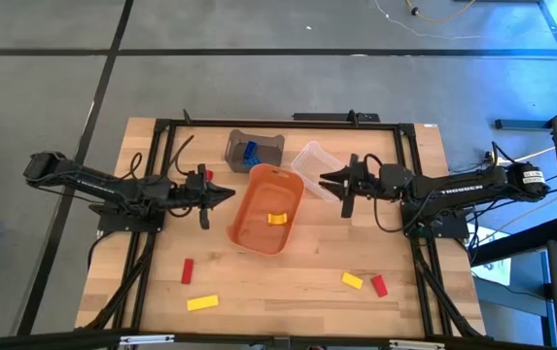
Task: Sort & place blocks by color
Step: Put the right yellow block into the orange bin
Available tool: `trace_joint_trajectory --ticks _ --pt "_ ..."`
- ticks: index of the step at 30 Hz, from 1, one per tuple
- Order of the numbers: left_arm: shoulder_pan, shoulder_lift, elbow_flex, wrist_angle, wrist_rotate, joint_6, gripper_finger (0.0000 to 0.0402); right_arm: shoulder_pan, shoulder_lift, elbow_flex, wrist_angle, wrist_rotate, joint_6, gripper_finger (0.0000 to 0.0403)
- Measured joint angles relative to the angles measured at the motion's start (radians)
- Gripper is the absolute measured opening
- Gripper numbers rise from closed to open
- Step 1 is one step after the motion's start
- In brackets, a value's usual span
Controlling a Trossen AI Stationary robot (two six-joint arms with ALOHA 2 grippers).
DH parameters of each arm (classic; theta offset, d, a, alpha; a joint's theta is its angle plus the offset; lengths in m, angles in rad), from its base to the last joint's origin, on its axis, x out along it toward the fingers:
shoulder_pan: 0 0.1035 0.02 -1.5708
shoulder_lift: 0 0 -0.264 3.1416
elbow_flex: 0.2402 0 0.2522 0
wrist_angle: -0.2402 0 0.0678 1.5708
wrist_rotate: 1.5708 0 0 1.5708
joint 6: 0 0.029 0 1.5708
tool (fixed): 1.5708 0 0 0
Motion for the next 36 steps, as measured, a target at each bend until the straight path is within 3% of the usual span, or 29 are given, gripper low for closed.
trace_joint_trajectory --ticks 7,13,16,19,22,25,30,36 --pt "0.000 0.000 0.000 0.000 0.000 0.002 0.0001 0.000 0.000 0.000 0.001 -0.196 -0.003 0.0241" --pt "0.000 0.000 0.000 0.000 -0.001 0.017 0.0001 0.085 -0.001 0.077 -0.061 -0.358 0.083 0.0267" --pt "0.000 0.000 0.000 0.000 -0.002 0.030 0.0001 0.190 0.003 0.180 -0.267 -0.317 0.066 0.0268" --pt "0.000 0.000 0.000 0.000 -0.007 0.030 0.0001 0.308 0.024 0.313 -0.564 -0.188 0.061 0.0268" --pt "0.000 0.000 0.000 0.000 -0.007 0.030 0.0001 0.416 0.075 0.435 -0.862 -0.058 0.165 0.0268" --pt "0.000 0.000 0.000 0.000 -0.010 0.030 0.0001 0.508 0.141 0.523 -1.075 0.003 0.345 0.0268" --pt "0.000 0.000 0.000 0.000 -0.065 0.016 0.0000 0.627 0.269 0.581 -1.233 -0.014 0.609 0.0268" --pt "0.000 0.000 0.000 0.000 -0.075 0.017 0.0000 0.696 0.422 0.589 -1.252 -0.056 0.816 0.0268"
